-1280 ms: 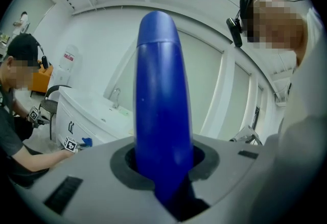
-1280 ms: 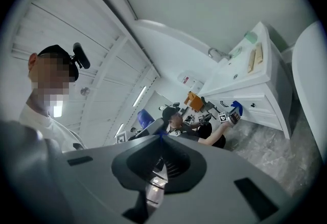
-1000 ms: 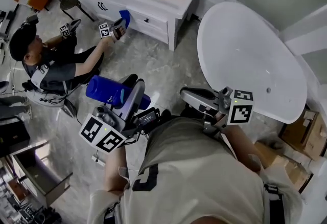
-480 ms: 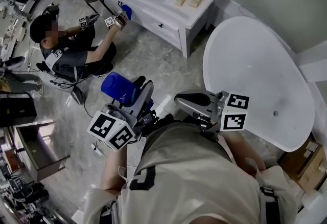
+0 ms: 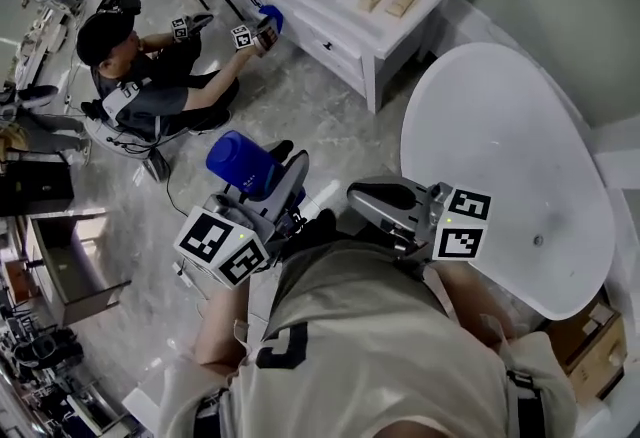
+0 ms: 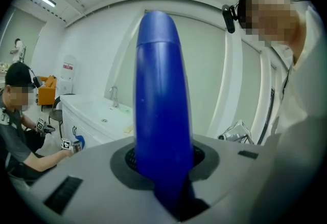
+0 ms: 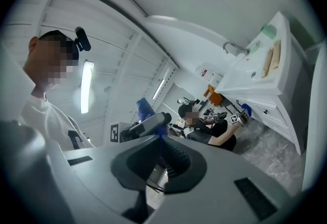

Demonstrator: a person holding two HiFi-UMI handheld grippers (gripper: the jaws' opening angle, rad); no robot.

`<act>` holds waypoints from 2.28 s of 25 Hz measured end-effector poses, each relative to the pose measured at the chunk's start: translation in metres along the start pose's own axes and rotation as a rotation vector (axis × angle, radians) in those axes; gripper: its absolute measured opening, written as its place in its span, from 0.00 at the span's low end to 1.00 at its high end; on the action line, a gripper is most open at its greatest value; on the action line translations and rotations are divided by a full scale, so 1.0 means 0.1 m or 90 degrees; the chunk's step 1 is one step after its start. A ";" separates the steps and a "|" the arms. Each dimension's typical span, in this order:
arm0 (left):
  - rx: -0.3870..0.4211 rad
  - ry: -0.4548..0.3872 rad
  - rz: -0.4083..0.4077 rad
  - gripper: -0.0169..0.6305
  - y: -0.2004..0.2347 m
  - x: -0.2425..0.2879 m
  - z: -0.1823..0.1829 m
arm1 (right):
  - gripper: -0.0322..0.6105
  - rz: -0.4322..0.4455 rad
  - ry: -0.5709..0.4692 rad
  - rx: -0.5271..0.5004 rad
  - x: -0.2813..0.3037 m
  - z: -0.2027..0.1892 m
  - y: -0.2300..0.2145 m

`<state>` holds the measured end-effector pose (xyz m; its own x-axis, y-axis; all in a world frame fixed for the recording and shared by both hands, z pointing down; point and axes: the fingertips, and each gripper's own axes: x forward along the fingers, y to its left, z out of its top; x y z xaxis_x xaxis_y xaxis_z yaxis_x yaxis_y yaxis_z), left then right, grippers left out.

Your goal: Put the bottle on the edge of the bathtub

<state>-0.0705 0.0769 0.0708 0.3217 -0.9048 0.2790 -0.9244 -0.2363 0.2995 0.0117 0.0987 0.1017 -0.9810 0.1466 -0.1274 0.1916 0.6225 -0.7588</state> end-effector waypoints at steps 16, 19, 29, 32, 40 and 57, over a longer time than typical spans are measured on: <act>0.034 -0.003 -0.074 0.27 0.97 0.14 0.17 | 0.10 -0.139 -0.015 0.019 0.65 0.19 -0.47; 0.048 0.009 -0.119 0.27 1.20 0.23 0.18 | 0.10 -0.176 -0.061 0.028 0.85 0.31 -0.56; 0.068 0.053 -0.228 0.27 1.77 0.63 0.04 | 0.10 -0.273 -0.109 0.028 1.34 0.31 -0.79; 0.072 0.068 -0.251 0.27 1.80 0.78 -0.06 | 0.10 -0.290 -0.114 0.032 1.38 0.25 -0.83; 0.168 0.112 -0.300 0.27 1.61 1.15 -0.26 | 0.10 -0.308 -0.134 0.032 1.20 0.19 -0.78; 0.150 0.167 -0.285 0.27 0.84 1.96 -0.75 | 0.10 -0.248 -0.124 0.012 0.45 0.13 -0.74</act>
<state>-0.0698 -0.0936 0.2185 0.7046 -0.5875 0.3980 -0.6976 -0.6762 0.2368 -0.0469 0.0492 0.1444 -0.9679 -0.2457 0.0538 -0.1930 0.5885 -0.7851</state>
